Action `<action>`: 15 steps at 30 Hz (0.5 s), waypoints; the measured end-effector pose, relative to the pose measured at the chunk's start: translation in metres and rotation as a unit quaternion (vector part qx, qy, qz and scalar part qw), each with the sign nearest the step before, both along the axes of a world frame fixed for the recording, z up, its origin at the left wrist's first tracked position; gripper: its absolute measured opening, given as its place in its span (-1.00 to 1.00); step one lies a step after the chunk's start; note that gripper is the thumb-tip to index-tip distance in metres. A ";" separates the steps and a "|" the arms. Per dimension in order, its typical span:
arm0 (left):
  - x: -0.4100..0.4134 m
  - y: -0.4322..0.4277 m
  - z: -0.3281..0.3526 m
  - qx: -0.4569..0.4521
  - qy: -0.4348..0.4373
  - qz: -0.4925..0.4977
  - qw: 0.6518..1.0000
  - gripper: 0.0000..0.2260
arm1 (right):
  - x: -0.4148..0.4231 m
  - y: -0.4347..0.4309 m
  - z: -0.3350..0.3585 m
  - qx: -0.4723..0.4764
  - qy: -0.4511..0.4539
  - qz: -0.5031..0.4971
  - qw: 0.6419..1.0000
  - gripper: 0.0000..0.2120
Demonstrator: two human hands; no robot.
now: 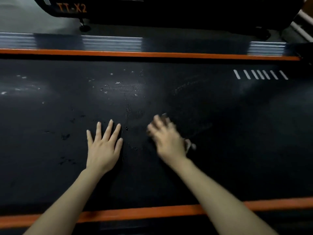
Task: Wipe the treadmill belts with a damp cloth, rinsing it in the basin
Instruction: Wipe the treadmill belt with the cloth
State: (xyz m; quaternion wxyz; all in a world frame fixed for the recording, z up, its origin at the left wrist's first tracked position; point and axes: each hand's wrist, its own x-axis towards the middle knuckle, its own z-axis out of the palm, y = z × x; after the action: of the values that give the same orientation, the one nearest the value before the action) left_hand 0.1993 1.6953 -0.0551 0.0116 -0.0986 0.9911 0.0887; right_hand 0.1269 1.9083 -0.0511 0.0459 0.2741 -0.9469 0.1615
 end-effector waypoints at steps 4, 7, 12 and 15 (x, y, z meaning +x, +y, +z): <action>0.003 -0.002 -0.001 -0.019 0.006 -0.003 1.000 -0.41 | 0.054 0.016 0.001 -0.007 -0.035 0.135 0.990 -0.51; 0.003 0.001 0.000 -0.008 0.003 0.003 1.000 -0.47 | 0.053 0.092 0.001 -0.016 -0.033 0.005 0.999 -0.52; 0.002 0.005 0.000 -0.005 -0.007 0.007 1.000 -0.52 | 0.059 0.107 0.010 -0.027 -0.083 -0.166 0.982 -0.59; 0.001 0.005 -0.001 -0.006 -0.005 0.002 1.000 -0.52 | 0.076 0.049 0.009 -0.037 -0.088 -0.015 0.995 -0.59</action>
State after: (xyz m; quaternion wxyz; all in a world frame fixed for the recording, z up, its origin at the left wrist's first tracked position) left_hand 0.2004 1.6998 -0.0565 0.0161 -0.1007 0.9914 0.0823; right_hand 0.2032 1.9575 -0.0419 -0.0250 0.2424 -0.9447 0.2196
